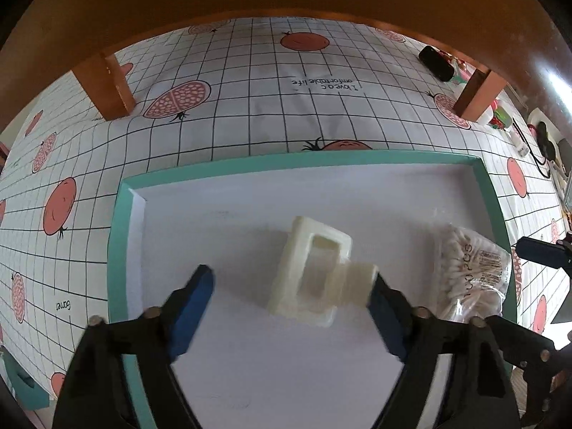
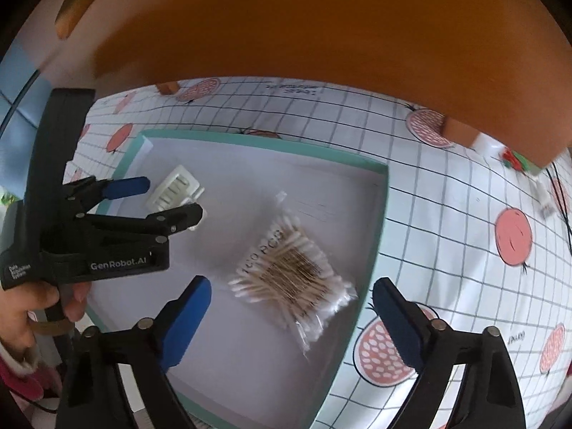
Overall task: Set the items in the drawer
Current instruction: 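Grasp the white plastic clip with the left tool while the right tool grasps the cotton swab bag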
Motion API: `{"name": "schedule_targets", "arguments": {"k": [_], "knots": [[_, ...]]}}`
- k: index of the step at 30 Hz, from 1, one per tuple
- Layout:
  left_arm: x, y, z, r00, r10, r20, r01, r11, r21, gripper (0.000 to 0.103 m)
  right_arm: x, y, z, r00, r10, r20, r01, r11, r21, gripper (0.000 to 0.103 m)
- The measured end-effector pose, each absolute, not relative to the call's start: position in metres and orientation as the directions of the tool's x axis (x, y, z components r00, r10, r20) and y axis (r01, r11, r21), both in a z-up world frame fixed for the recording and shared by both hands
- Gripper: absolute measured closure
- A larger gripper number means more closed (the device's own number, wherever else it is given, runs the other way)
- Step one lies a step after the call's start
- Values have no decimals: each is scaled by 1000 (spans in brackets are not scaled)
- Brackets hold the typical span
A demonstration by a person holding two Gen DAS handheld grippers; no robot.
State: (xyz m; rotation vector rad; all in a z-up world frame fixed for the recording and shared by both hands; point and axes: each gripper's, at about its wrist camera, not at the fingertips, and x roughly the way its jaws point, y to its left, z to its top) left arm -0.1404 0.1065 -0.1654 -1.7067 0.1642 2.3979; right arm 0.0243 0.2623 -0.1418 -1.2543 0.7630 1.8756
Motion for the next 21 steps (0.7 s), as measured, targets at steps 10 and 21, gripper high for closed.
{"name": "schedule_targets", "arguments": {"k": [10, 21], "knots": [[-138, 89, -163, -325, 94, -941, -185, -982, -35, 22, 3, 260, -155, -255, 222, -941, -785, -615, 68, 14], [-131, 85, -163, -311, 99, -945, -189, -981, -41, 36, -12, 258, -170, -184, 234, -955, -769, -639, -8, 19]]}}
